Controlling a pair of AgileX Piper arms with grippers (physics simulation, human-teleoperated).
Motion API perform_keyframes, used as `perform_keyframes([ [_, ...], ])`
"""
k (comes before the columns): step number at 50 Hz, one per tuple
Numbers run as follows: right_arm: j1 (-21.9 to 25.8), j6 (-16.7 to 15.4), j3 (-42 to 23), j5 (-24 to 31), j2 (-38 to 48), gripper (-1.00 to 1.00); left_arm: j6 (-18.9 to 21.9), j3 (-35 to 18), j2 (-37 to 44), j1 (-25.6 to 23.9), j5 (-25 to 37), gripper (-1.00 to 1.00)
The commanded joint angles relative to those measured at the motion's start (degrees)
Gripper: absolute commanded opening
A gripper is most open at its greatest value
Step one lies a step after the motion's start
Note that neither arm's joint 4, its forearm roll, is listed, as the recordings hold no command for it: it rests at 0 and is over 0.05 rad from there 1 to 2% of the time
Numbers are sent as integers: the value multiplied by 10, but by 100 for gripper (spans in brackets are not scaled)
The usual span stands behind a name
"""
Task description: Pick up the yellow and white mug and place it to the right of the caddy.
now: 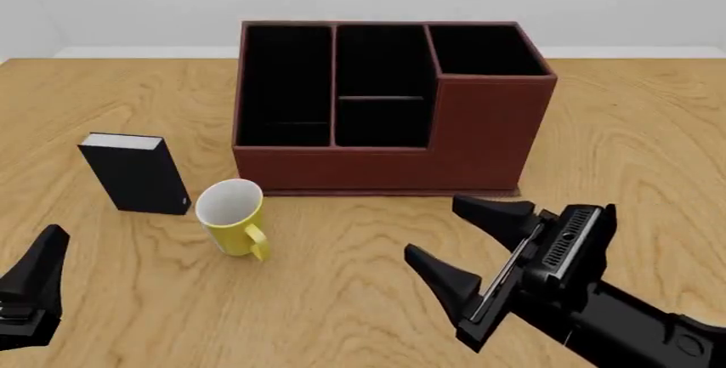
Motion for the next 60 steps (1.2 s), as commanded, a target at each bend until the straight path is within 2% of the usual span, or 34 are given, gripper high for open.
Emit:
perform_keyframes([
  [1, 19, 1, -19, -29, 53, 100, 0, 0, 0, 0, 0, 100],
  [12, 38, -3, -39, -52, 102, 100, 0, 0, 0, 0, 0, 100],
  [32, 61, -5, -71, -60, 156, 100, 0, 0, 0, 0, 0, 100],
  [39, 67, -8, -92, -46, 165, 100, 0, 0, 0, 0, 0, 100],
  [43, 73, -20, -102, -38, 165, 100, 0, 0, 0, 0, 0, 100],
  [48, 75, -17, -117, -26, 168, 100, 0, 0, 0, 0, 0, 100],
  [60, 77, -18, -140, -56, 241, 100, 0, 0, 0, 0, 0, 100],
])
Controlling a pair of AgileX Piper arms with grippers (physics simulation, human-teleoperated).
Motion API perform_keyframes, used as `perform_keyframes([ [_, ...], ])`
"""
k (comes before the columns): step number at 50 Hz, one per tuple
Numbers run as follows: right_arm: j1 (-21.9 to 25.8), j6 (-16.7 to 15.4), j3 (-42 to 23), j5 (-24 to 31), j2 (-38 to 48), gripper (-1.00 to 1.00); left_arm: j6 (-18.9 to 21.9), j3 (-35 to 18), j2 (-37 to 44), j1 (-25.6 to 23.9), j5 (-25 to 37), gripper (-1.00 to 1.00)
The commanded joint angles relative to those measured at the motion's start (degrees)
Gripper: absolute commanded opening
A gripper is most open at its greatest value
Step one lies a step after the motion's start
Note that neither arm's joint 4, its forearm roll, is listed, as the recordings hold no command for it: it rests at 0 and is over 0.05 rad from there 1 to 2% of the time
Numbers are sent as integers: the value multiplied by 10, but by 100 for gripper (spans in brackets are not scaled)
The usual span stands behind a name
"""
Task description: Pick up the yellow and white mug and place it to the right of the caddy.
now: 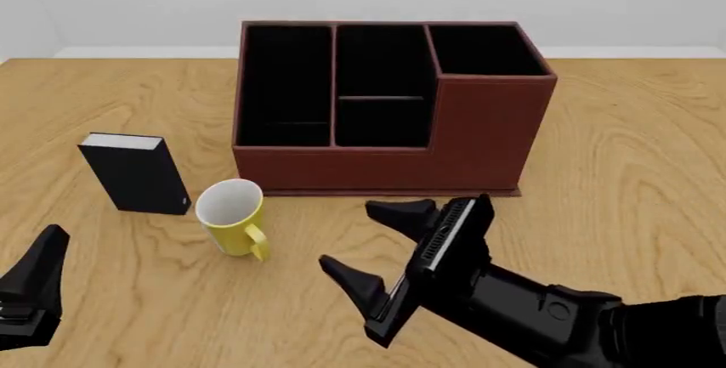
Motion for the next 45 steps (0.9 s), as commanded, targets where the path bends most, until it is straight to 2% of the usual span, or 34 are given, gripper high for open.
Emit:
perform_keyframes([
  [1, 3, -2, -27, -9, 49, 100, 0, 0, 0, 0, 0, 100],
  [12, -6, -2, -46, -17, 86, 100, 0, 0, 0, 0, 0, 100],
  [27, -5, 1, -91, 1, 117, 100, 0, 0, 0, 0, 0, 100],
  [45, -3, -10, -123, 7, 147, 100, 0, 0, 0, 0, 0, 100],
])
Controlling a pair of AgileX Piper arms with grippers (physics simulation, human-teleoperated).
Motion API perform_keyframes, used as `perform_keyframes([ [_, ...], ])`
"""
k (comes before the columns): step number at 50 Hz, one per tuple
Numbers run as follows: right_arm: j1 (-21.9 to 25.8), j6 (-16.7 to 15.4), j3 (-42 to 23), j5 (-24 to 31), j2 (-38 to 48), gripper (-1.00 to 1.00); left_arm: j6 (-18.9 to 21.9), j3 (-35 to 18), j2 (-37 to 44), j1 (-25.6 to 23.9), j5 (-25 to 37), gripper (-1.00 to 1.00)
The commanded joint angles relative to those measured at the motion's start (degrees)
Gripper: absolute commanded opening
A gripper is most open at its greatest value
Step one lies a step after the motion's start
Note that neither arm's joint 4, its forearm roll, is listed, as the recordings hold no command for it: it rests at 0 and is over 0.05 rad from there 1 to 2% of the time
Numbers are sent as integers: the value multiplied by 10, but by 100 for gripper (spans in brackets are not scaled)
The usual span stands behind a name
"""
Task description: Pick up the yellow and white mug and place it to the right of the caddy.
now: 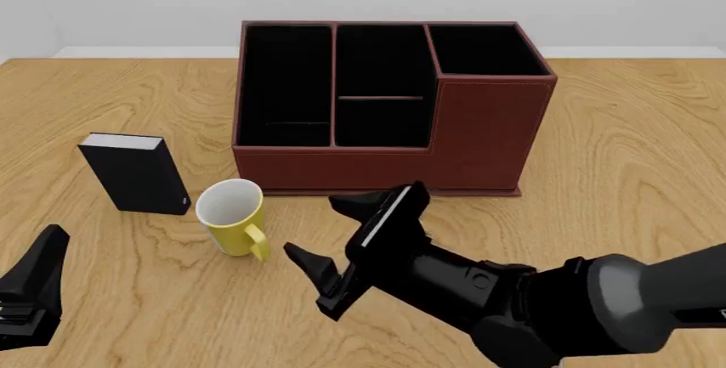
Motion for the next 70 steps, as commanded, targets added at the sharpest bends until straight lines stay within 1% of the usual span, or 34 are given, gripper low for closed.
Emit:
perform_keyframes([
  [1, 1, -5, -19, 5, 19, 100, 0, 0, 0, 0, 0, 100],
  [13, 10, -8, -39, 1, 46, 100, 0, 0, 0, 0, 0, 100],
  [20, 10, -7, -56, 13, 51, 100, 0, 0, 0, 0, 0, 100],
  [40, 12, -12, -85, 8, 92, 100, 0, 0, 0, 0, 0, 100],
  [45, 11, -7, -89, 10, 94, 100, 0, 0, 0, 0, 0, 100],
  [59, 16, -8, -104, 7, 116, 100, 0, 0, 0, 0, 0, 100],
  [65, 5, -5, -110, 6, 124, 100, 0, 0, 0, 0, 0, 100],
  [70, 8, -4, -113, 1, 133, 100, 0, 0, 0, 0, 0, 100],
])
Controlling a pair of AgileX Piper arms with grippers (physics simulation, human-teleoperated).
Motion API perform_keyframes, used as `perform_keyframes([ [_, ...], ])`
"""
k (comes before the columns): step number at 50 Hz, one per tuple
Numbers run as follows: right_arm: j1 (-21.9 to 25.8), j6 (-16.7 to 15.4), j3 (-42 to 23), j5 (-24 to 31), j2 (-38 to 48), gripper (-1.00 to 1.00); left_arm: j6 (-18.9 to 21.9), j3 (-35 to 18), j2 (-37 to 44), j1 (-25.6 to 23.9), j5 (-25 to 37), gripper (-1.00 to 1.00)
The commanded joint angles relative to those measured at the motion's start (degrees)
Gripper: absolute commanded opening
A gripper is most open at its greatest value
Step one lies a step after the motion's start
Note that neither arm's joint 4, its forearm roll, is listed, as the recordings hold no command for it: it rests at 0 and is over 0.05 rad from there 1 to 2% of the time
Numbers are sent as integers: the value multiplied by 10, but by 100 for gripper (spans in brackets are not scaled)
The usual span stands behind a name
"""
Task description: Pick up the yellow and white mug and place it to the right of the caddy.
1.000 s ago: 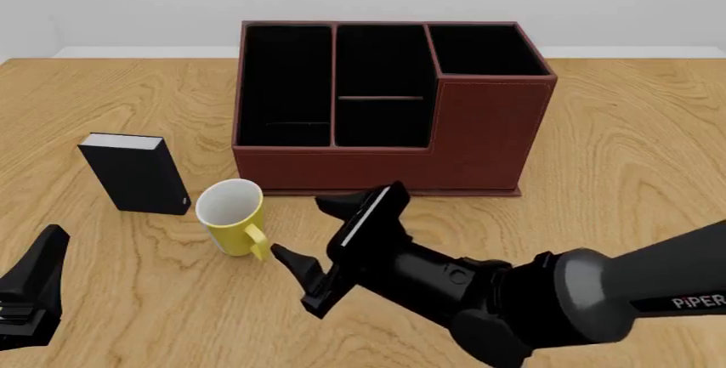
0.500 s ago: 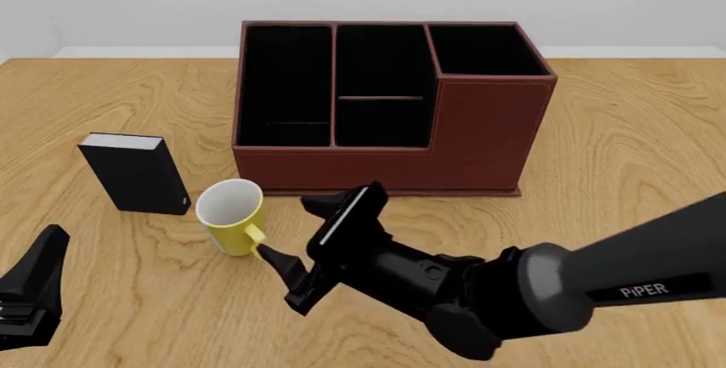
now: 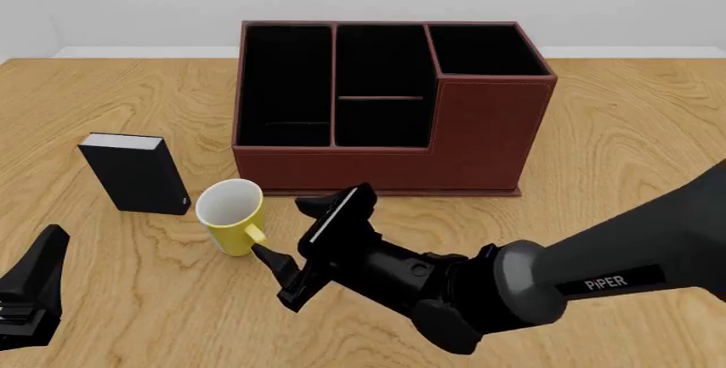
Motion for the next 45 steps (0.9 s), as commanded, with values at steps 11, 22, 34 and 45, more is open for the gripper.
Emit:
perform_keyframes([
  [11, -1, 2, -21, -3, 30, 100, 0, 0, 0, 0, 0, 100],
  [22, -7, -1, -33, -9, 50, 100, 0, 0, 0, 0, 0, 100],
  [34, -7, -3, -52, -7, 68, 100, 0, 0, 0, 0, 0, 100],
  [45, -3, -8, -69, -3, 81, 100, 0, 0, 0, 0, 0, 100],
])
